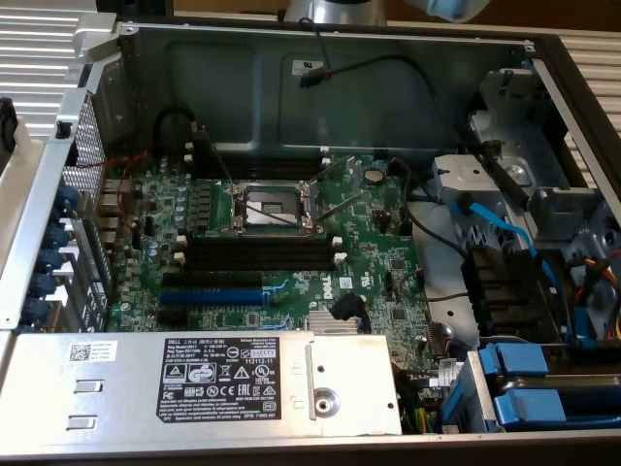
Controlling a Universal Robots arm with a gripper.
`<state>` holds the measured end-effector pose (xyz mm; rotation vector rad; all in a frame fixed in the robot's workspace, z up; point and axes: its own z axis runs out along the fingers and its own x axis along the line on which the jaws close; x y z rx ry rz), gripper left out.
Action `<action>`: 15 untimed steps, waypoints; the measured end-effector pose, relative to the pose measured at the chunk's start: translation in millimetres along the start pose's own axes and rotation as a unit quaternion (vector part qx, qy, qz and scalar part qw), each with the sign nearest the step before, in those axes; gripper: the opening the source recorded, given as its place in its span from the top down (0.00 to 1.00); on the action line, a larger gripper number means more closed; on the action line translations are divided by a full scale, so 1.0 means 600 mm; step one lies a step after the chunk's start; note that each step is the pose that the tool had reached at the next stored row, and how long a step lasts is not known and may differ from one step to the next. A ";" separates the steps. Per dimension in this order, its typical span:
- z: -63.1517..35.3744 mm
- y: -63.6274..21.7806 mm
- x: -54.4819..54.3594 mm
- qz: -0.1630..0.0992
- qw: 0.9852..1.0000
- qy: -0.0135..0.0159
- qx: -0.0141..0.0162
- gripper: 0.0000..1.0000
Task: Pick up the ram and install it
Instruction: 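Pick up the ram and move it above insertion slot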
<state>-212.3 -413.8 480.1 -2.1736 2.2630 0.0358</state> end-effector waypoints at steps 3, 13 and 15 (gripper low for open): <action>0.001 -0.007 -0.033 0.000 1.000 0.000 0.000 0.88; 0.008 -0.074 -0.046 0.000 1.000 -0.002 0.000 0.88; 0.008 -0.086 -0.047 0.000 1.000 -0.002 0.000 0.88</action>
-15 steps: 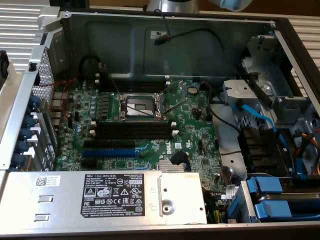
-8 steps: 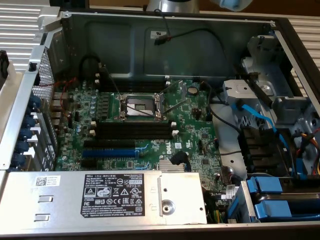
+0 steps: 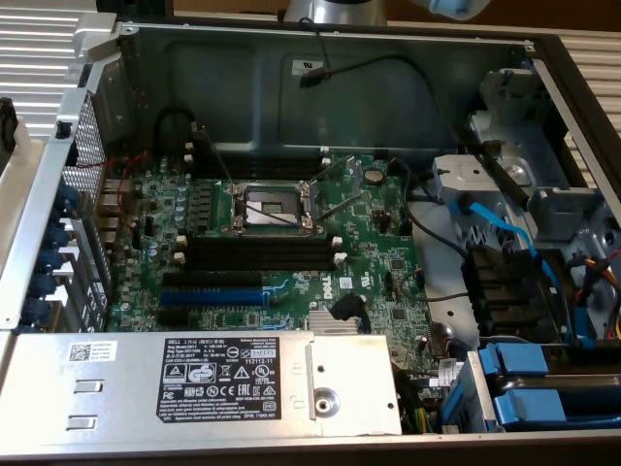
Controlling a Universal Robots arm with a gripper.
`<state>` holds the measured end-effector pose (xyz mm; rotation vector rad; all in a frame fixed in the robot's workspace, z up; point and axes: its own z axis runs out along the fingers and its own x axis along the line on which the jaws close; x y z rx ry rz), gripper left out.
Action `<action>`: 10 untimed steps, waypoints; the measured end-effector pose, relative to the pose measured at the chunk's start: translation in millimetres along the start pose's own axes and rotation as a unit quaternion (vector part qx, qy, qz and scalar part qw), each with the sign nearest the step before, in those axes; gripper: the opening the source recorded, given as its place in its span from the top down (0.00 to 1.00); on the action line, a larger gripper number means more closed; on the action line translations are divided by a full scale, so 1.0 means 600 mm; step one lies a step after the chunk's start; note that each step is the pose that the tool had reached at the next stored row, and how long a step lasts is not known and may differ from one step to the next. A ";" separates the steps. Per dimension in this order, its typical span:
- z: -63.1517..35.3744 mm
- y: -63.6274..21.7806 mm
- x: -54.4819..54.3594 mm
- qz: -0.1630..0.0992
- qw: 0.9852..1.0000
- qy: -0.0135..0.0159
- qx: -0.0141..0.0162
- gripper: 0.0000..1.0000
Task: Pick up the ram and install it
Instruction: 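Pick up the ram and move it above insertion slot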
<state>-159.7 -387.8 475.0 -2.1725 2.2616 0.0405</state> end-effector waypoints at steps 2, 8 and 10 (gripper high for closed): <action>0.000 -0.011 -0.004 0.000 1.000 0.000 0.000 0.88; 0.000 -0.027 0.011 0.000 1.000 -0.001 0.000 0.88; -0.001 -0.027 0.021 0.000 1.000 -0.004 0.000 0.88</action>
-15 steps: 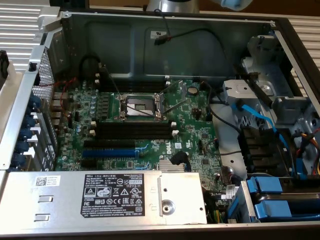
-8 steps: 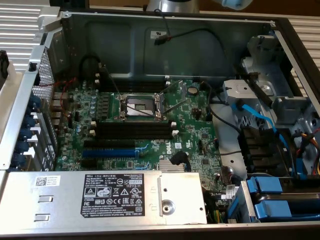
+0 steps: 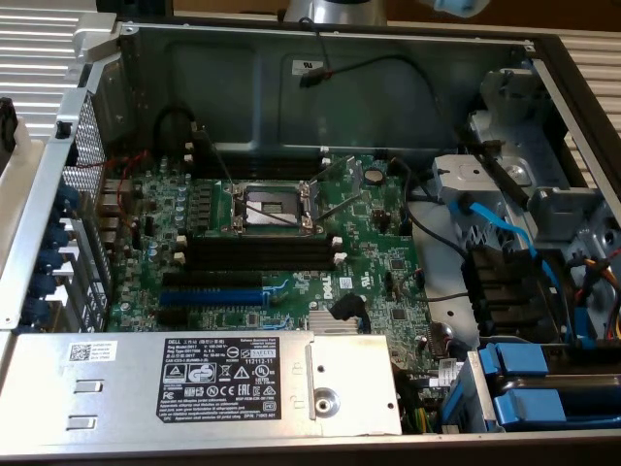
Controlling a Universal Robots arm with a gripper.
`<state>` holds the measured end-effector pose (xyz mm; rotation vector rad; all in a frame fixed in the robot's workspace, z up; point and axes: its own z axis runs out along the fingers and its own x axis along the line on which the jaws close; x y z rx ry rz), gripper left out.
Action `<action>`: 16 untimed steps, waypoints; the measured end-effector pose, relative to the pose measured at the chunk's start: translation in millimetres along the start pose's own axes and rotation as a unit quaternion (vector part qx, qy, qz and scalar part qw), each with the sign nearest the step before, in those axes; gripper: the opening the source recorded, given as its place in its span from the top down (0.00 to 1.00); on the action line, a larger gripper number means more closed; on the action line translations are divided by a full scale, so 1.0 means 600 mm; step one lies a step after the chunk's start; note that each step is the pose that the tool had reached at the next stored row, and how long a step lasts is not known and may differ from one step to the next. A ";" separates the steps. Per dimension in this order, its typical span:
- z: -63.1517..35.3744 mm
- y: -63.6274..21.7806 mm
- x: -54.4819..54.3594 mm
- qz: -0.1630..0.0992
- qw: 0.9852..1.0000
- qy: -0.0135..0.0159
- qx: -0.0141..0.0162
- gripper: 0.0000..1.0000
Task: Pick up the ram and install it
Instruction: 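Pick up the ram and move it above insertion slot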
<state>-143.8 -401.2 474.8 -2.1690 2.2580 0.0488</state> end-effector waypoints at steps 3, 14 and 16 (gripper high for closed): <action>0.003 -0.002 0.005 0.000 1.000 -0.004 0.000 0.88; 0.034 -0.011 0.016 0.002 1.000 -0.013 0.000 0.88; 0.039 -0.012 0.024 0.002 1.000 -0.016 -0.001 0.88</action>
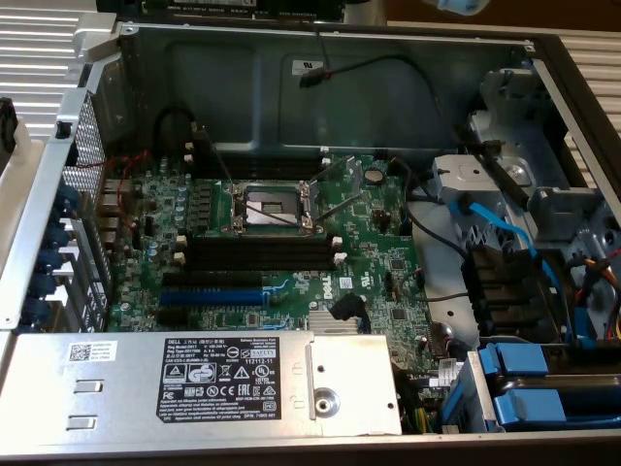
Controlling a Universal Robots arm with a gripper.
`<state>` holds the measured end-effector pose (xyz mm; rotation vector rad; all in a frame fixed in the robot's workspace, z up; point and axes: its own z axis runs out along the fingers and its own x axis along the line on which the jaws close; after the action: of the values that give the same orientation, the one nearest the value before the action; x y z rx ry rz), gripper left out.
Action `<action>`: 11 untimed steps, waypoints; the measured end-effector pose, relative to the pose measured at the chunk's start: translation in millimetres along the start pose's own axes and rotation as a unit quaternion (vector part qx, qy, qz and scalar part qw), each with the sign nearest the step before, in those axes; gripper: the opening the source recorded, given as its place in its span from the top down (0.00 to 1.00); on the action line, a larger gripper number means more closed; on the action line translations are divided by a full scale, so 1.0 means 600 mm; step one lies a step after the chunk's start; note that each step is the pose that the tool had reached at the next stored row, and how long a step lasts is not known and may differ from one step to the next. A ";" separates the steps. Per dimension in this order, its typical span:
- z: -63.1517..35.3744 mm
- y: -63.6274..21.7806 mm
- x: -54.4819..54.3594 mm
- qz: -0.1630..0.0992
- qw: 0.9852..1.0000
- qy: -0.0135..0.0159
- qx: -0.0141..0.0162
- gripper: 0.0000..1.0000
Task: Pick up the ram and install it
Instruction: 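Pick up the ram and move it above insertion slot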
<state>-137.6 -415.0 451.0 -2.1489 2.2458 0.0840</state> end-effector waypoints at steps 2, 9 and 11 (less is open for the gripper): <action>0.004 -0.001 0.009 0.000 1.000 -0.004 0.000 0.88; 0.017 -0.009 0.004 0.000 1.000 -0.009 0.000 0.88; 0.019 -0.009 -0.007 0.000 1.000 -0.009 0.000 0.88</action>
<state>-131.9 -410.4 439.8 -2.1396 2.2360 0.1041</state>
